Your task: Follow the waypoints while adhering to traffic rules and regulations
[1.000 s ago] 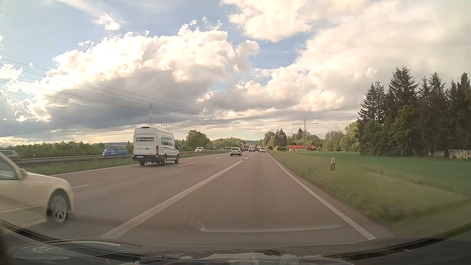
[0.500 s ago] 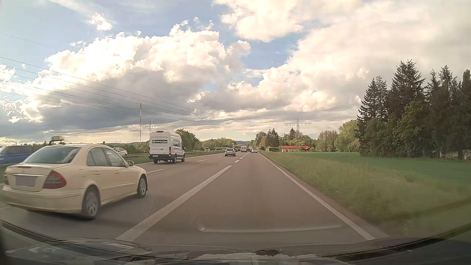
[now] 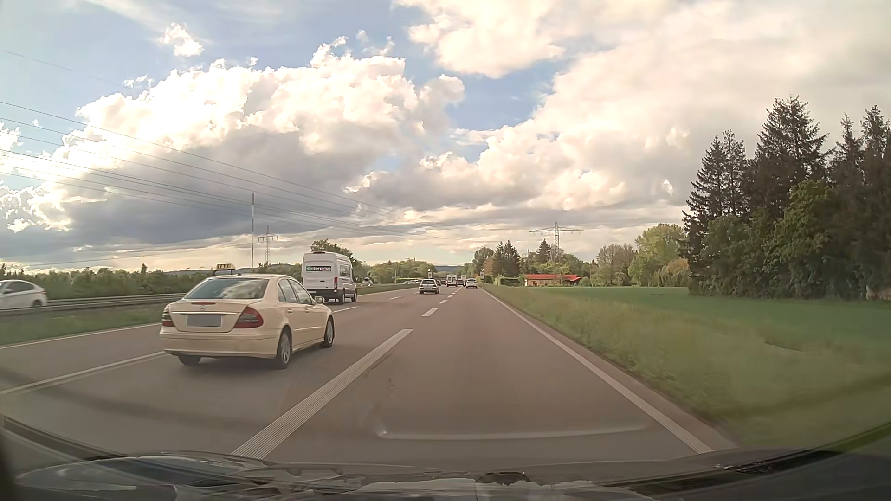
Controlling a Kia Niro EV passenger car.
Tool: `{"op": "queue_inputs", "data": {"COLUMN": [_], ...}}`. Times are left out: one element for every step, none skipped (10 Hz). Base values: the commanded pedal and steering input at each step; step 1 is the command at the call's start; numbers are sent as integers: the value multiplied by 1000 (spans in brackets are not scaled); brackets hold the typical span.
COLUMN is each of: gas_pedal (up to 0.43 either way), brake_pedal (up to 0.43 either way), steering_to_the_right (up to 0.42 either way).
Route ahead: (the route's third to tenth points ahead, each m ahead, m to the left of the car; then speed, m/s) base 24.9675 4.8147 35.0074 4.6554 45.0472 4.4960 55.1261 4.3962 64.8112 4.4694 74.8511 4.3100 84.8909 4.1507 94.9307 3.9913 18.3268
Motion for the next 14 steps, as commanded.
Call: {"op": "queue_inputs", "data": {"gas_pedal": [248,248,248,248,248,248,248,248,248,248,248,248,248,248], "brake_pedal": [0,0,0,0,0,0,0,0,0,0,0,0,0,0], "steering_to_the_right": [5,4,4,4,4,4,4,3,0,0,0,0,0,0]}}
